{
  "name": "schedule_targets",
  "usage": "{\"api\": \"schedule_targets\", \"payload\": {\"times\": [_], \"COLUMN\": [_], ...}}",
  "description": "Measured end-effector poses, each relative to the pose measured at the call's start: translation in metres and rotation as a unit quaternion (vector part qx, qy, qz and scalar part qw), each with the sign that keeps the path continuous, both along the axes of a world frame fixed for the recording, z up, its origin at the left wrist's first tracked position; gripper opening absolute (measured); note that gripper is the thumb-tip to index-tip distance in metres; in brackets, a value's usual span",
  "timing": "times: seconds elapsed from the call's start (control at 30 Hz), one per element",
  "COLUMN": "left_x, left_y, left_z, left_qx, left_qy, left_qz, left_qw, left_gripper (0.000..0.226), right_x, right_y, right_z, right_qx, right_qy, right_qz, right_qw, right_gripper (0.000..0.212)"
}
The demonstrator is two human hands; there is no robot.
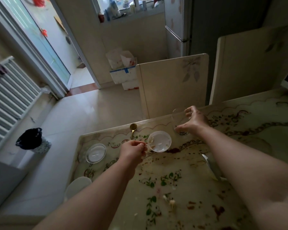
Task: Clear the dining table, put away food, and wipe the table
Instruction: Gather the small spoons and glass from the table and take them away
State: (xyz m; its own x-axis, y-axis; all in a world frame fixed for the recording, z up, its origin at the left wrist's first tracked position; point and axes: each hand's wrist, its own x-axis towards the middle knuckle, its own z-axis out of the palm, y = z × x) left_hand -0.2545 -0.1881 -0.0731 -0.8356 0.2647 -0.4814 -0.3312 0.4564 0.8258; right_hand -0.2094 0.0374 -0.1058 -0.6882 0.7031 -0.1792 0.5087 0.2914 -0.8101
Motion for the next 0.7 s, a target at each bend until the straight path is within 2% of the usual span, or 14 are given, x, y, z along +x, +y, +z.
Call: {"api": "schedule_targets", "payload": {"times": [0.23, 0.4, 0.7], "left_x": [-0.009, -0.019, -0.036], "left_y": [-0.031, -0.056, -0.067], "left_z": [0.004, -0.006, -0.024], "left_qx": [-0.022, -0.088, -0.150], "left_qy": [0.040, 0.091, 0.118], "left_qz": [0.027, 0.056, 0.063], "left_qw": [0.999, 0.990, 0.980], "left_gripper": [0.016, 0.010, 0.010], "right_x": [-0.003, 0.009, 0.015], "right_y": [-0.024, -0.075, -0.148], "right_z": [0.048, 0.077, 0.035], "right_qx": [-0.009, 0.011, 0.012], "right_qy": [0.099, 0.168, 0.140], "right_qz": [0.028, 0.046, 0.069], "right_qw": [0.995, 0.985, 0.988], "right_gripper": [0.081, 0.081, 0.082]}}
